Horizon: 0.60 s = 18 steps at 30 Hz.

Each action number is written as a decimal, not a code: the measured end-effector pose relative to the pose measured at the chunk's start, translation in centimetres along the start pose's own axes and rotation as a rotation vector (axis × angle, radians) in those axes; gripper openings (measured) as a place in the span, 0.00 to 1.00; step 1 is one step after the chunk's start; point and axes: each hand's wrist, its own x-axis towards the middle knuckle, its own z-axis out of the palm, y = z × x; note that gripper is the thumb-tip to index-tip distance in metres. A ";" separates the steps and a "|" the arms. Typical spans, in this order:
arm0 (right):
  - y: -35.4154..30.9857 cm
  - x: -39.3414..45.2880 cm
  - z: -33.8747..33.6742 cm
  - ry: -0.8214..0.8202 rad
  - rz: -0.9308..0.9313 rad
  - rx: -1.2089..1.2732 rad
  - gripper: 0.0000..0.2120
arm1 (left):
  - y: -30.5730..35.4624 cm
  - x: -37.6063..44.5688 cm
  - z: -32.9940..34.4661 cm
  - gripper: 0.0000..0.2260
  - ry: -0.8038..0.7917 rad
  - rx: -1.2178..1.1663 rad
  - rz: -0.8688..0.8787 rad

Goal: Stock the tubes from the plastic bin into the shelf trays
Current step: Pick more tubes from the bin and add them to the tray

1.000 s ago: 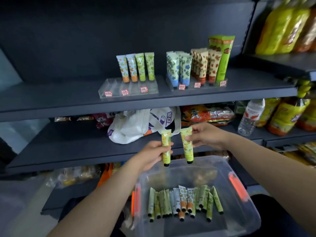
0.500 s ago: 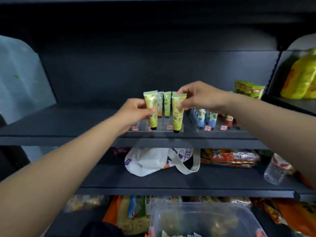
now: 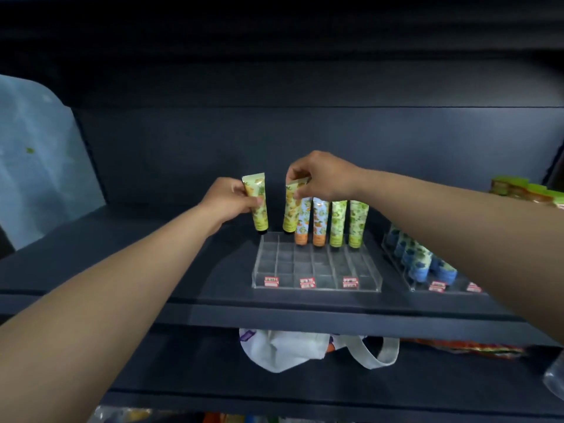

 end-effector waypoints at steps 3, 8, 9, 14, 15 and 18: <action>0.6 1.9 1.3 -0.038 -0.003 -0.069 0.11 | -1.0 1.4 0.3 0.10 -0.033 0.011 -0.010; 1.5 4.0 2.9 -0.062 0.005 -0.117 0.12 | -2.1 3.1 1.0 0.06 -0.066 0.034 -0.002; 1.6 4.3 3.2 -0.067 0.010 -0.124 0.12 | -2.2 3.3 1.1 0.05 -0.064 0.038 -0.005; 1.9 5.1 4.4 -0.103 0.008 -0.159 0.14 | -2.7 3.9 1.4 0.07 -0.057 0.016 0.001; 2.0 5.1 4.4 -0.108 0.006 -0.163 0.13 | -2.8 3.9 1.4 0.07 -0.068 0.019 0.002; 2.0 5.2 4.5 -0.120 0.004 -0.167 0.14 | -3.1 3.9 1.7 0.05 -0.098 0.059 -0.001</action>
